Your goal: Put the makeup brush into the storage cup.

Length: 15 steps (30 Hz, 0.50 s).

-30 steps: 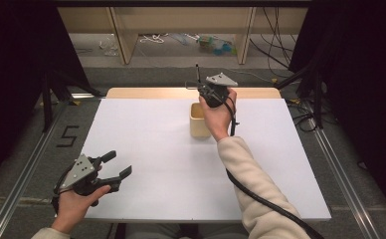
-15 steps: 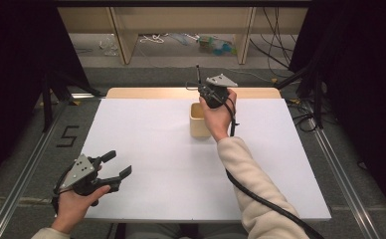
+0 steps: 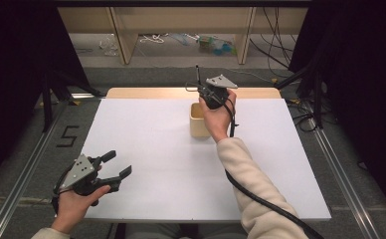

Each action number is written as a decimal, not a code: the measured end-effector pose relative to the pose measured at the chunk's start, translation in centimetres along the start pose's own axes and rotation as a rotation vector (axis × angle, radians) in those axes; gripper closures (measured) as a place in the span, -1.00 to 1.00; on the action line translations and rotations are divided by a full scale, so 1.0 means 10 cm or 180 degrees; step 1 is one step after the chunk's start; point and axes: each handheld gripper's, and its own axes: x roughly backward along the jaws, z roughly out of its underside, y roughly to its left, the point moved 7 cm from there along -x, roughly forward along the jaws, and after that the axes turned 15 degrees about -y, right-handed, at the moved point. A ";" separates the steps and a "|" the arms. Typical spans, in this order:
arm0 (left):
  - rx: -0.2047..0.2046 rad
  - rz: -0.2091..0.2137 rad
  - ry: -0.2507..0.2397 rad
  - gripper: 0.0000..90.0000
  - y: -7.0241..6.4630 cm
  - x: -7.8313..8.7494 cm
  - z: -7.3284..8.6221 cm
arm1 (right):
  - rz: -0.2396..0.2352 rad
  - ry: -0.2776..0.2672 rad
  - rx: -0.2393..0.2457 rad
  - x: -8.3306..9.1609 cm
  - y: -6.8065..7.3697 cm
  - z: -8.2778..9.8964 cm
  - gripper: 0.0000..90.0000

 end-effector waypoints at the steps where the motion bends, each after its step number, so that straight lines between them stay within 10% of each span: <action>1: -0.0003 0.0000 0.0001 -0.52 0.00 0.00 0.00 | -0.0016 0.0008 -0.0009 0.00 0.00 0.00 0.87; 15: -0.0178 0.0076 -0.0011 -0.52 0.04 -0.01 -0.02 | 0.0002 -0.0014 -0.0011 0.00 0.00 0.06 0.87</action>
